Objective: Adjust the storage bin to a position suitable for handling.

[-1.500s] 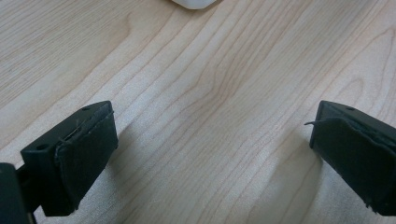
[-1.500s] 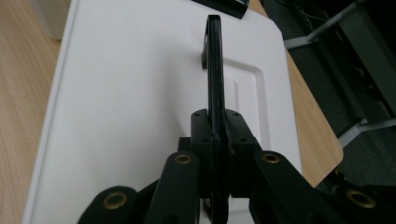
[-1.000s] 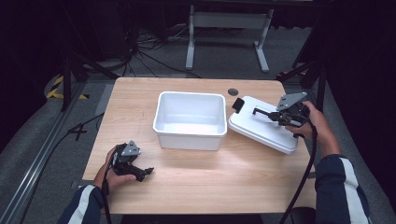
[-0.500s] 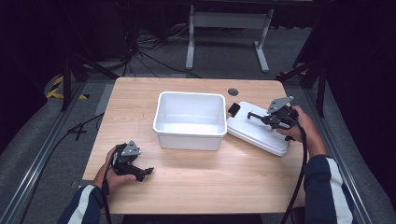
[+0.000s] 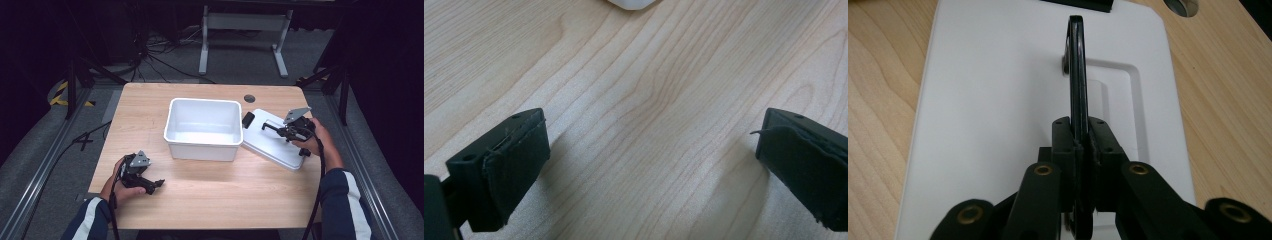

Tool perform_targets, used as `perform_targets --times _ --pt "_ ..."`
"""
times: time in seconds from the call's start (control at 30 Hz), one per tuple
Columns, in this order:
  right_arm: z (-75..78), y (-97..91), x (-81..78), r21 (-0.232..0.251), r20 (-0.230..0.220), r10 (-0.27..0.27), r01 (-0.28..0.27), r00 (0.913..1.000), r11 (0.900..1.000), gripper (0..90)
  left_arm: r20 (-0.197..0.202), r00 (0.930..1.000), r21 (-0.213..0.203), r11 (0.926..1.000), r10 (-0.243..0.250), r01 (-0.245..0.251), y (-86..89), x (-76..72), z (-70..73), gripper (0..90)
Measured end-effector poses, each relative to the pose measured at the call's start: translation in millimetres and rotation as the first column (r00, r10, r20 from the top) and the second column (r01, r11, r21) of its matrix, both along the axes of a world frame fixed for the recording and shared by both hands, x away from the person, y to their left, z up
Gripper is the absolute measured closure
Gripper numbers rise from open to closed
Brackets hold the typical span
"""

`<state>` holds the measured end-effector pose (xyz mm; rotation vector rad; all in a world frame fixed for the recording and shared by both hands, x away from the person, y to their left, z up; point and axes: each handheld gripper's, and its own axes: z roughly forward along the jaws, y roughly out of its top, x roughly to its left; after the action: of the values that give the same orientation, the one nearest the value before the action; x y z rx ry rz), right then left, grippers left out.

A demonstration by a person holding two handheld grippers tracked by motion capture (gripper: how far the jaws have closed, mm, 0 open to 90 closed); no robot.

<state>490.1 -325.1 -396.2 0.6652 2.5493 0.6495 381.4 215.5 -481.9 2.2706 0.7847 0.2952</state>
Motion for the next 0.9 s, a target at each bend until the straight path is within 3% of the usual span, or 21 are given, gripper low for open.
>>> perform_targets --times 0.37,0.5,0.7,0.9 --pt "-2.0 -9.1 -6.6 0.075 0.009 -0.035 0.035 0.9993 0.9966 77.0 0.003 0.9999 0.002 0.9999 -0.011 0.011 -0.2 1.6 0.0 0.7" --pt "-1.4 -8.2 -11.2 0.060 0.016 -0.038 0.037 0.9991 0.9975 75.2 0.004 0.9999 0.001 0.9999 -0.012 0.012 -0.2 1.7 -0.1 0.6" --pt "3.2 -6.6 -13.5 0.094 0.029 -0.039 0.037 0.9988 0.9949 72.0 0.005 0.9999 0.001 0.9999 -0.013 0.013 -0.2 1.8 -0.1 0.7" --pt "3.8 -2.7 -15.6 0.089 0.027 -0.043 0.040 0.9987 0.9952 68.2 0.004 0.9999 0.001 0.9999 -0.013 0.013 -0.2 1.7 -0.1 0.7"
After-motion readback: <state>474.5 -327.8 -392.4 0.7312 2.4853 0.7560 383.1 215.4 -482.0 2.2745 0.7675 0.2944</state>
